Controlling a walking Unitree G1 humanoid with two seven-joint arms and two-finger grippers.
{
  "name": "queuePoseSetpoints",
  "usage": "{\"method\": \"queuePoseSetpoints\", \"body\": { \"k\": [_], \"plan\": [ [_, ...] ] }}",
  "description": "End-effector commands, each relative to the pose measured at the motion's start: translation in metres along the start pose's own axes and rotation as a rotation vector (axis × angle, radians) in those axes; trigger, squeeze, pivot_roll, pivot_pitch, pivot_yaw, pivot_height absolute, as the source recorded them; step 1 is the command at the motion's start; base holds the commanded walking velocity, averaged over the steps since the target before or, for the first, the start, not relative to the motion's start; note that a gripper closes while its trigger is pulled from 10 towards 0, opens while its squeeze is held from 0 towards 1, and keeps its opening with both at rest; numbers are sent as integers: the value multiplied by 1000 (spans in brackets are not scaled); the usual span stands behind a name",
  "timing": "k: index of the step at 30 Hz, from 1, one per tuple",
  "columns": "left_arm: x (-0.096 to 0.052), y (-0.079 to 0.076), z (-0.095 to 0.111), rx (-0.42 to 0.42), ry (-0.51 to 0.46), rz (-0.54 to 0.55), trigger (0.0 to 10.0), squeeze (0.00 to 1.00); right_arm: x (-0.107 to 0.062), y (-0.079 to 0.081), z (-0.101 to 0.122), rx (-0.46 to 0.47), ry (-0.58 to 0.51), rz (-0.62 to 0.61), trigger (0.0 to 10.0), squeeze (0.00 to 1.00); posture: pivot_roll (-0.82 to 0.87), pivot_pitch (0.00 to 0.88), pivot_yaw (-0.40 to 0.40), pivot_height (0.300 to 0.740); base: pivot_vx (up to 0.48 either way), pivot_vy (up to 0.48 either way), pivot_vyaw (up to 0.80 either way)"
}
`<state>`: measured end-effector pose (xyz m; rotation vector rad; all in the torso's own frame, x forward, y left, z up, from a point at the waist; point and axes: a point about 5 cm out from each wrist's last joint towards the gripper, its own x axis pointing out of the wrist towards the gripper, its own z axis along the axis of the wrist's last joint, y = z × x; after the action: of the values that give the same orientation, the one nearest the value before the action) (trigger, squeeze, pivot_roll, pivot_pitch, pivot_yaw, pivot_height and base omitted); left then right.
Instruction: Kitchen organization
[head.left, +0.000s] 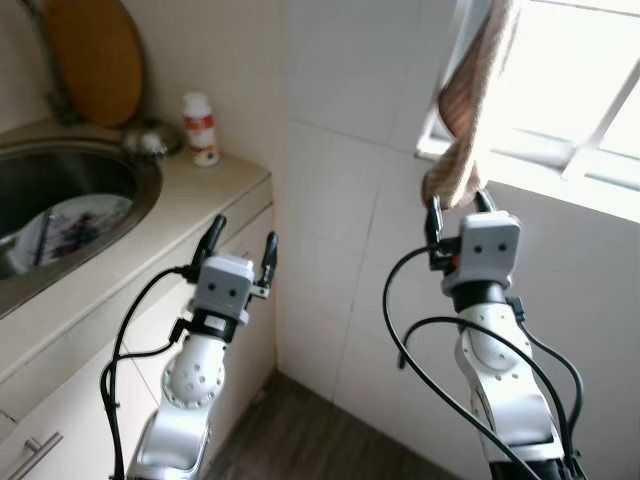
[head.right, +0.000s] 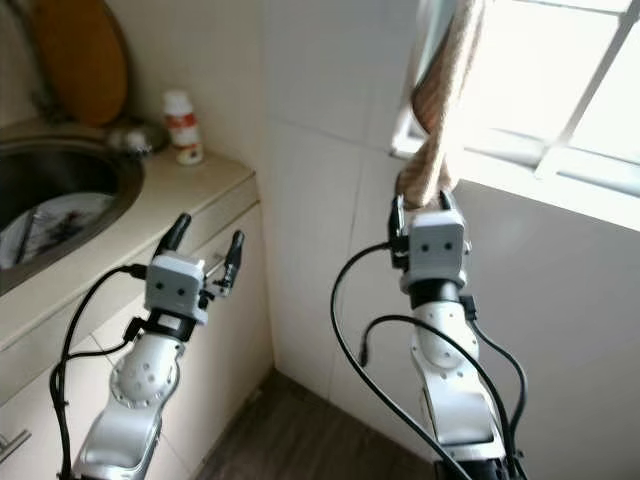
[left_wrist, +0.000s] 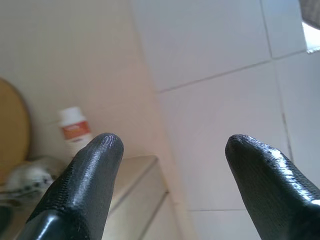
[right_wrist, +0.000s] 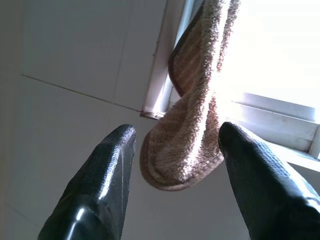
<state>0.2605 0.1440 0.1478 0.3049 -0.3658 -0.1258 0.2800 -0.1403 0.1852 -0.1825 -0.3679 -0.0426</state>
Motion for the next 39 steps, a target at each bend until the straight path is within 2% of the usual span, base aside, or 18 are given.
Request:
{"method": "queuePoseSetpoints", "body": {
  "k": [1, 6, 8, 11, 33, 39],
  "plan": [
    [3, -6, 4, -9, -18, -17, 10000, 0, 1, -7, 1, -21, -4, -19, 10000, 0, 85, 0, -42, 740, 0, 0, -800],
    [3, -6, 4, -7, -19, -18, 10000, 0, 0, -9, 1, -34, -5, -29, 10000, 0, 83, 0, -41, 740, 0, 0, -800],
    [2, -6, 4, -7, -19, -22, 10000, 0, -1, -15, 0, -103, -1, -62, 10000, 0, 79, 0, -40, 740, 0, 0, -800],
    [2, -7, 4, -7, -17, -30, 10000, 0, -2, -21, -4, -137, 16, -90, 10000, 0, 75, 0, -38, 740, 0, 0, -790],
    [3, -10, 1, 6, -1, -64, 10000, 0, -15, -27, -12, -152, 73, -101, 10000, 0, 64, 0, -25, 740, 0, 0, -781],
    [3, -10, 1, 9, 2, -64, 10000, 0, -12, -23, -12, -174, 62, -97, 10000, 0, 67, 0, -24, 740, 0, -150, 0]
  ]
}}
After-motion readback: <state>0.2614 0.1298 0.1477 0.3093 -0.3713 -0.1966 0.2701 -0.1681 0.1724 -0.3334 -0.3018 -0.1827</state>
